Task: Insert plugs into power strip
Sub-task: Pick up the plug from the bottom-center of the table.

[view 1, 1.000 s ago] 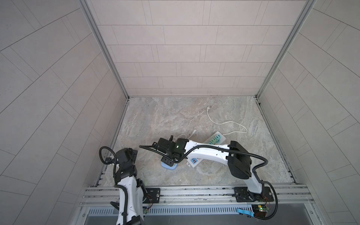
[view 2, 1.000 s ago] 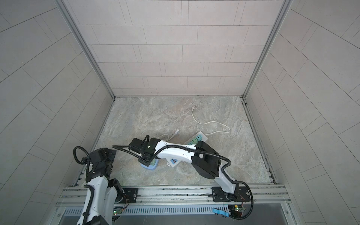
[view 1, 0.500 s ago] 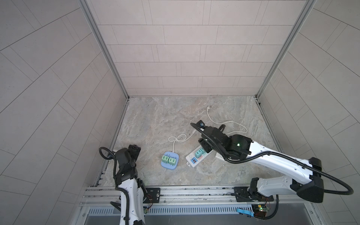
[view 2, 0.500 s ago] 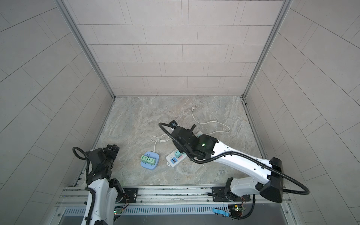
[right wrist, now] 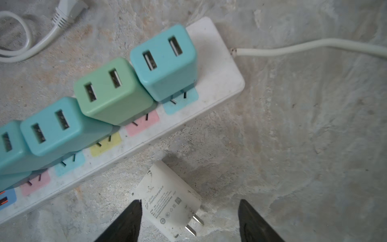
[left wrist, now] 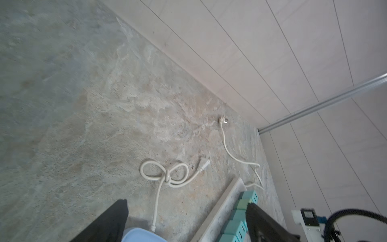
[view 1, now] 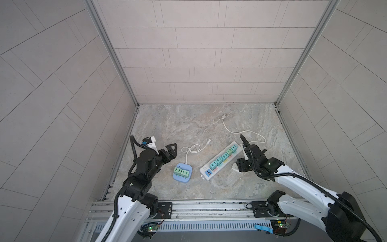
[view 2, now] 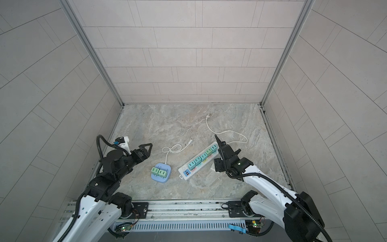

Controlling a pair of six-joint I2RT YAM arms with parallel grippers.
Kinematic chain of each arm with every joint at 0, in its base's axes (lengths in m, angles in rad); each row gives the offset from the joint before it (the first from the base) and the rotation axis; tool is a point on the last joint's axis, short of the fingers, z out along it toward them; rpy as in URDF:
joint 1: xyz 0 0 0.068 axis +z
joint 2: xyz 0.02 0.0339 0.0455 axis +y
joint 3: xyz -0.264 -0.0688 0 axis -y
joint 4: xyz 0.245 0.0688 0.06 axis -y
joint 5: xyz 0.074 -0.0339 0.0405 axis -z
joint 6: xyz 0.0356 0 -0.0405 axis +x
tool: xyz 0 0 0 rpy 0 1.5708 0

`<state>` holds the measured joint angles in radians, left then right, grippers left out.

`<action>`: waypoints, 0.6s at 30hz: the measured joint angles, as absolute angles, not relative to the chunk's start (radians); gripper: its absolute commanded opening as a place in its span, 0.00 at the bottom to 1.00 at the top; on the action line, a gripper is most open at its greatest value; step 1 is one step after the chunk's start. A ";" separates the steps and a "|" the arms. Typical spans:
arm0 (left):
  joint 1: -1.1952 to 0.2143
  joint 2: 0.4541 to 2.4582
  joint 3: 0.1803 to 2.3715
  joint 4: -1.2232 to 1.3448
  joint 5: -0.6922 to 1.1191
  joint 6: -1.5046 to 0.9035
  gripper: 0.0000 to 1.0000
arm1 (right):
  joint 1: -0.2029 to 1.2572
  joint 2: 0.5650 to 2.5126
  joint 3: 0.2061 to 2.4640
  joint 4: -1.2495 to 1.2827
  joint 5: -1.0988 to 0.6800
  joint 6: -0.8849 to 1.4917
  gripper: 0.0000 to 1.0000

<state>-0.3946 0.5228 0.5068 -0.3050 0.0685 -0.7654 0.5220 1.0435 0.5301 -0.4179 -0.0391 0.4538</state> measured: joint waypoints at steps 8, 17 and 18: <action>-0.696 0.732 0.584 -0.301 -0.062 -0.736 0.93 | 0.519 1.235 0.533 -0.282 -0.178 0.469 0.74; -0.776 0.847 0.620 -0.261 -0.121 -0.713 0.92 | 0.638 1.258 0.534 -0.309 -0.212 0.484 0.68; -0.781 0.850 0.624 -0.259 -0.127 -0.712 0.93 | 0.672 1.263 0.537 -0.324 -0.203 0.490 0.68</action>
<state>-0.7807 0.8497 0.6235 -0.2588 -0.1268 -0.7124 0.6724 1.2629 0.5369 -0.3241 -0.2031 0.4904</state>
